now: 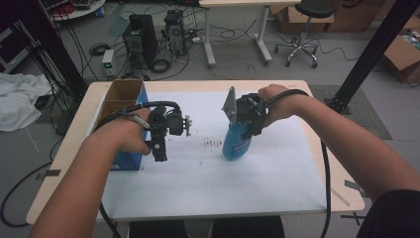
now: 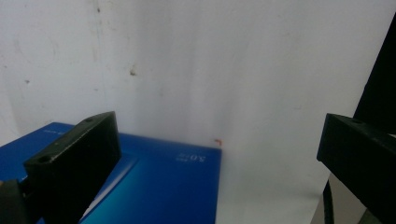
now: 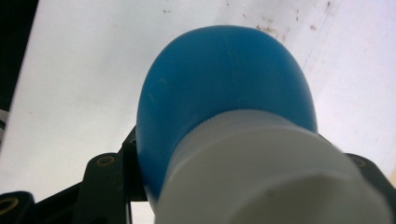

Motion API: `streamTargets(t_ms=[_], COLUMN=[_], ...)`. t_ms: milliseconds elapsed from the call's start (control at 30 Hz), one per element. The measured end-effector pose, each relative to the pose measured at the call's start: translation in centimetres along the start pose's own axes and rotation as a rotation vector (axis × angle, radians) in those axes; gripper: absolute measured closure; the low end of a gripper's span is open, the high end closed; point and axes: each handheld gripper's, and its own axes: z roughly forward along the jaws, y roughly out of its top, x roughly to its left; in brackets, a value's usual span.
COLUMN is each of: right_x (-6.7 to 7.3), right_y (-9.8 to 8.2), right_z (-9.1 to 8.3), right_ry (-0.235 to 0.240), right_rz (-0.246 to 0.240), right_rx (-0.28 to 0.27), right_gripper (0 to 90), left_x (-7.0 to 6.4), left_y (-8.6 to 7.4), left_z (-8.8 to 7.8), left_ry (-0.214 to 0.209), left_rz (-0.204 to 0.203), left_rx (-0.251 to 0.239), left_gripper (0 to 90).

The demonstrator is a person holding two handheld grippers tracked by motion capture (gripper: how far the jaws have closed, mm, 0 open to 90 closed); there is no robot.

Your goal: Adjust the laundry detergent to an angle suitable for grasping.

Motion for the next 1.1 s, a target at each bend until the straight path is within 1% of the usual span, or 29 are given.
streamTargets(t_ms=[200,233,267,400,700,833,967,1100], right_x=[0.1,0.1,0.1,0.0,-0.3,-0.4,-0.5,-0.4], right_y=[-0.3,-0.4,-0.5,-0.7,-0.8,-0.7,-0.7,-0.8], right_z=[-0.4,-0.5,-0.6,-0.9,-1.3,-1.5,-2.0,-2.3], right_ry=[0.003,0.005,0.005,0.005,-0.008,-0.022,-0.031,-0.049], right_rz=[0.058,0.069,0.081,0.129,0.232,0.275,0.343,0.4], right_rx=[0.03,0.032,0.034,0.041,0.06,0.063,0.051,0.056], right_gripper=[39.5,39.5,39.5,39.5,39.5,39.5,39.4,39.4], left_x=[-0.2,-0.3,-0.3,-0.4,-0.5,-0.6,-0.7,-0.7], left_y=[0.2,0.2,0.3,0.4,0.6,0.6,0.4,0.5], left_z=[-0.4,-0.4,-0.5,-0.7,-0.7,-0.8,-1.0,-1.1], left_ry=[0.007,0.006,0.008,0.014,0.011,0.014,0.016,0.015], left_rz=[0.011,0.006,0.013,0.016,0.025,0.025,0.023,0.029], left_rx=[0.003,-0.001,0.003,0.001,0.004,0.005,0.005,0.017], left_gripper=[0.1,0.1,0.1,0.1,0.1,0.1,0.1,0.1])
